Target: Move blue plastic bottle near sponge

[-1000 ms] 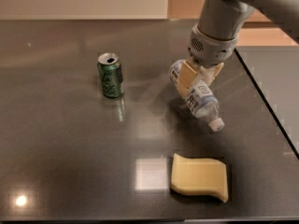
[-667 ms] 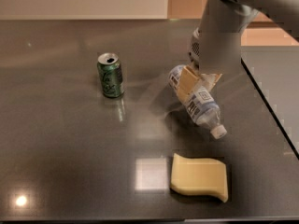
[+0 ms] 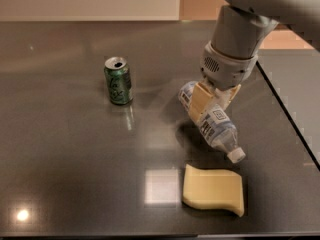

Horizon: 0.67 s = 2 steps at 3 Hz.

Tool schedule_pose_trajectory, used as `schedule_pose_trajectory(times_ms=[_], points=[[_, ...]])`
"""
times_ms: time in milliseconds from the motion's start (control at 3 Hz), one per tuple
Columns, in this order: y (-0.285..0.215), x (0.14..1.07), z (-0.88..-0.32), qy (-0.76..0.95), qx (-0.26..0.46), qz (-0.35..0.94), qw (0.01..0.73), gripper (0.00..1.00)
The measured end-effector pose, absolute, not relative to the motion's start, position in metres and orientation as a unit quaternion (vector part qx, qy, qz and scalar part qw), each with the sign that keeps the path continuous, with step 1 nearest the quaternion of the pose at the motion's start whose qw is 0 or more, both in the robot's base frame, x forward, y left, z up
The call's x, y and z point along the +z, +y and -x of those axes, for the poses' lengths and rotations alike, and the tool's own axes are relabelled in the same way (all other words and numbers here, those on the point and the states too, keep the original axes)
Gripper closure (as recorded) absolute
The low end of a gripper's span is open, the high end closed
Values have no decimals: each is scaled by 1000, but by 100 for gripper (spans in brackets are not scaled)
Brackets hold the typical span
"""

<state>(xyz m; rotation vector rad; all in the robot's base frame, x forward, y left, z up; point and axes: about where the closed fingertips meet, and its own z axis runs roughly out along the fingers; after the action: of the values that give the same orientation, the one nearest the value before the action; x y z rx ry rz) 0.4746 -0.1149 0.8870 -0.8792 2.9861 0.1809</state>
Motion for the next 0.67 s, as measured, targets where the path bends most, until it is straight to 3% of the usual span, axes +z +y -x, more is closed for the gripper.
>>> schedule_pose_trajectory(times_ms=[667], points=[[-120,879,-456,964,68,258,-2,36]])
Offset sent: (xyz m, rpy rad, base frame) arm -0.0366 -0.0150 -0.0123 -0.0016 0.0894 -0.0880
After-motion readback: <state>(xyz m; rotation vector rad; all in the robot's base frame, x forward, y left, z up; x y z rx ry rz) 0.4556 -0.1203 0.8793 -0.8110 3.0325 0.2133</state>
